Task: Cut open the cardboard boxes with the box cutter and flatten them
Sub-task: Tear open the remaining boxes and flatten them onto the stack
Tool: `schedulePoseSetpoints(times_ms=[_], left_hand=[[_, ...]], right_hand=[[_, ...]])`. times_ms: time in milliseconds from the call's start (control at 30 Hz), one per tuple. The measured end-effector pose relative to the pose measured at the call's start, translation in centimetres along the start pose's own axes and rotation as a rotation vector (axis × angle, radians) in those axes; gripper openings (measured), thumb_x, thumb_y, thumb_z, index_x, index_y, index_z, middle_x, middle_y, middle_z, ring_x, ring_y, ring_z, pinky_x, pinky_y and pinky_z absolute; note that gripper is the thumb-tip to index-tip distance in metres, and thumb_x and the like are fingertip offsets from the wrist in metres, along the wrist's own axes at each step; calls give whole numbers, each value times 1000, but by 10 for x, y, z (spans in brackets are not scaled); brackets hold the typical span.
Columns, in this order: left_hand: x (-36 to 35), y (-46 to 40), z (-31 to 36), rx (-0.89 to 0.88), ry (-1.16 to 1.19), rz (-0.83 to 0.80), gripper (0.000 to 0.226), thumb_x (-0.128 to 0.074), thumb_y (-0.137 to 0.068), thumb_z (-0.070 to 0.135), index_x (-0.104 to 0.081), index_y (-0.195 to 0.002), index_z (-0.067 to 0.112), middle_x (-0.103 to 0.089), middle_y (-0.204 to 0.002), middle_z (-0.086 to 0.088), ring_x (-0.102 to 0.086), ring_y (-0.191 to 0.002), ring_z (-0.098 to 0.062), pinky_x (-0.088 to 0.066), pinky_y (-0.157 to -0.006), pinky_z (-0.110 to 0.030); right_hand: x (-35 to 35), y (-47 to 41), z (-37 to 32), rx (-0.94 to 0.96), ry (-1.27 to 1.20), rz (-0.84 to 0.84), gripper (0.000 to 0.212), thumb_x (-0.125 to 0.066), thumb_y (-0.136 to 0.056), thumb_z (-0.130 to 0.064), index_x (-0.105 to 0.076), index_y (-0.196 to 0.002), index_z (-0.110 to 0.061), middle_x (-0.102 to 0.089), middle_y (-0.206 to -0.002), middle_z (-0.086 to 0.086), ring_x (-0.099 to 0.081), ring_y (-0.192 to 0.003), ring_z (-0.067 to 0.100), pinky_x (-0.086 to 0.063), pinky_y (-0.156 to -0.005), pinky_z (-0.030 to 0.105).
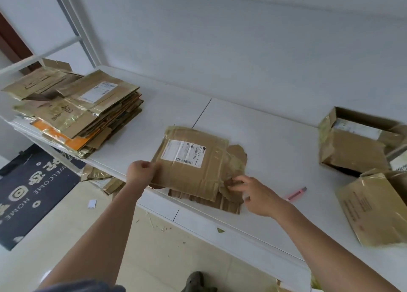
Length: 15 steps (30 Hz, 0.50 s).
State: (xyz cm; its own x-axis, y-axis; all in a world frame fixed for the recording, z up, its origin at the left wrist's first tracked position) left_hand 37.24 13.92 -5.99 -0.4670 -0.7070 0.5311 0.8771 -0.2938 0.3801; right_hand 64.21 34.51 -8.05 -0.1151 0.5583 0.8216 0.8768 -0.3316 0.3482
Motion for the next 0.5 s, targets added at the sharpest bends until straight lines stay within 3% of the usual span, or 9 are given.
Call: schedulePoseSetpoints(times_ms=[100, 167, 267, 333, 433, 500], left_hand=[[-8, -4, 5, 22, -103, 7, 30, -79, -81, 29, -59, -85, 7, -62, -87, -9, -56, -70, -17, -41, -51, -25], [-15, -3, 10, 55, -258, -77, 33, -81, -79, 29, -58, -88, 7, -61, -86, -8, -56, -71, -18, -39, -49, -24], [-21, -1, 18, 78, -448, -194, 39, -78, -82, 30, -56, -102, 5, -58, -91, -7, -56, -79, -19, -43, -60, -26], [-20, -2, 20, 80, -461, -231, 40, -74, -85, 23, -56, -115, 4, -58, -99, -6, -56, -91, -22, -44, -73, -30], [-20, -6, 26, 38, -335, -254, 37, -72, -85, 13, -59, -120, 7, -58, -108, -6, -56, -98, -25, -46, -80, -34], [-18, -7, 28, 7, -203, -227, 30, -71, -85, 8, -60, -113, 10, -60, -107, -7, -59, -97, -27, -51, -80, -37]], right_hand=[[15, -7, 3, -60, -168, 136, 41, -44, -96, -7, -62, -130, -22, -54, -136, -6, -52, -126, 15, -43, -103, 29], [24, -8, 7, -117, -270, 240, 35, -45, -101, -25, -52, -136, -28, -56, -129, -5, -57, -119, 14, -46, -97, 29], [19, -10, 6, -149, -319, 215, 52, -48, -98, -50, -39, -147, -34, -46, -126, -3, -55, -114, 12, -47, -99, 33], [11, -13, 1, -151, -295, 168, 59, -55, -95, -50, -39, -149, -32, -42, -128, -2, -53, -114, 10, -44, -101, 30], [19, -17, 1, -189, -414, 243, 55, -55, -96, -48, -44, -145, -24, -48, -132, 4, -55, -110, 13, -43, -96, 26], [34, -16, 11, -322, -574, 356, 55, -48, -99, -51, -45, -143, -18, -54, -134, 8, -57, -114, 20, -45, -97, 33]])
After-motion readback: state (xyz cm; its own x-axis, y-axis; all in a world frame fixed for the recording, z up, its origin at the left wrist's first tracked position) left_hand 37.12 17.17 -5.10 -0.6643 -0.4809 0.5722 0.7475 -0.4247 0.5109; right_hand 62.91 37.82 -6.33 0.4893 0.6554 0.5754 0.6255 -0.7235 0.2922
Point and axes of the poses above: each hand's wrist, its own y-axis away from the middle knuckle, its own x-axis out of the back of the hand, z = x × y, the point moved 7 cm from there along -y, towards the middle knuckle
